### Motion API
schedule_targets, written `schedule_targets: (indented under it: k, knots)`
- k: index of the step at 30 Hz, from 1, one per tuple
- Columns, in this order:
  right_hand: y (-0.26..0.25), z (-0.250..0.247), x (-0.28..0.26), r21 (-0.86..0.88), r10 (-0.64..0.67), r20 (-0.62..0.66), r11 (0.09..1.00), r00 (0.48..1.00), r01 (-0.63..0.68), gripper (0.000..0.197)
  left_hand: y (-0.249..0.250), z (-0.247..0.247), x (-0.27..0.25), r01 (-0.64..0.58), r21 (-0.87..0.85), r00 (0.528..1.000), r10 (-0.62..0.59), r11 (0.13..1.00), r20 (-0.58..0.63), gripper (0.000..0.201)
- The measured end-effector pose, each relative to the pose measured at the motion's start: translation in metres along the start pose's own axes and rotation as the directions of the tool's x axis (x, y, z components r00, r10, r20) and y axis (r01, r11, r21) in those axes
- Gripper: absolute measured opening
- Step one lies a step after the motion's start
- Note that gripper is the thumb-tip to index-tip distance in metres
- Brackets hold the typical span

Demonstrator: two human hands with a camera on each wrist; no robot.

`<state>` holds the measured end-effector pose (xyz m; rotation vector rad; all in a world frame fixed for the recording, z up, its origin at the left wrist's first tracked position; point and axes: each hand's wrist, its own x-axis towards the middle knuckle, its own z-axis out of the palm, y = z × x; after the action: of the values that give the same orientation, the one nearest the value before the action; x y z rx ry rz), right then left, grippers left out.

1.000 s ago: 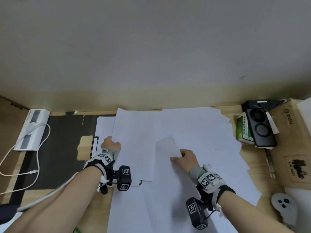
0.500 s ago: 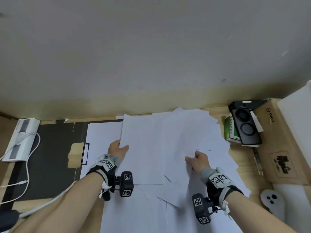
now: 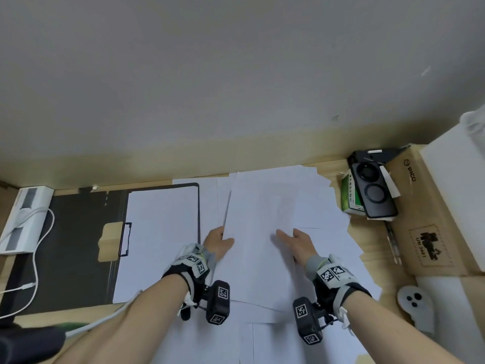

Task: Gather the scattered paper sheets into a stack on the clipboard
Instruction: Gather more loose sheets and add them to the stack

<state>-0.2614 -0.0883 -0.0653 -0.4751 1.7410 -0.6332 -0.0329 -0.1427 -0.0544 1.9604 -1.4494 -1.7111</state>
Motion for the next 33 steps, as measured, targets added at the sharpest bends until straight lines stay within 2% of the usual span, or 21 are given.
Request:
schedule_targets:
  k: [3,6,8,12,15,17,19,22,25,28,33]
  knots:
    - [0.0,0.003,-0.003,-0.075,-0.138,-0.013,0.988,0.99,0.137,0.01,0.01,0.004,-0.003,-0.048,0.027,0.999,0.048,0.999,-0.004,0.016]
    - [-0.017,-0.004,-0.007,-0.031,-0.191,-0.02,0.981,0.981,0.191,0.013,0.018,-0.012,0.006,-0.065,0.023,0.996,0.066,0.998,-0.058,0.043]
    - [-0.042,-0.012,-0.017,0.034,-0.236,0.002,0.971,0.972,0.236,0.005,0.034,-0.027,0.003,-0.085,-0.057,0.995,0.081,0.995,-0.064,0.057]
    - [-0.093,-0.028,-0.035,0.123,-0.341,0.062,0.935,0.938,0.331,0.012,0.076,-0.047,-0.017,-0.107,-0.302,0.994,0.104,0.947,-0.027,0.054]
    - [-0.121,-0.036,-0.046,0.174,-0.399,-0.001,0.903,0.917,0.393,0.01,0.096,-0.056,-0.025,-0.125,-0.451,0.992,0.121,0.884,-0.037,0.054]
    - [-0.135,-0.04,-0.048,0.239,-0.419,-0.068,0.874,0.905,0.423,0.019,0.109,-0.063,-0.026,-0.176,-0.521,0.984,0.161,0.835,-0.074,0.054]
    - [-0.144,-0.041,-0.046,0.301,-0.436,-0.099,0.844,0.895,0.444,0.022,0.123,-0.069,-0.03,-0.252,-0.529,0.968,0.222,0.81,-0.121,0.049]
    - [-0.145,-0.039,-0.051,0.33,-0.46,-0.1,0.821,0.882,0.466,0.015,0.13,-0.075,-0.034,-0.316,-0.466,0.948,0.261,0.826,-0.18,0.04]
    - [-0.132,-0.034,-0.048,0.262,-0.471,-0.07,0.842,0.879,0.472,0.022,0.123,-0.071,-0.039,-0.311,-0.379,0.95,0.27,0.872,-0.157,0.044]
    - [-0.113,-0.03,-0.04,0.212,-0.429,-0.075,0.875,0.9,0.435,0.019,0.109,-0.059,-0.036,-0.265,-0.36,0.962,0.221,0.894,-0.16,0.048]
    - [-0.106,-0.029,-0.032,0.225,-0.398,-0.099,0.884,0.912,0.41,0.013,0.111,-0.044,-0.03,-0.257,-0.365,0.963,0.203,0.895,-0.179,0.034]
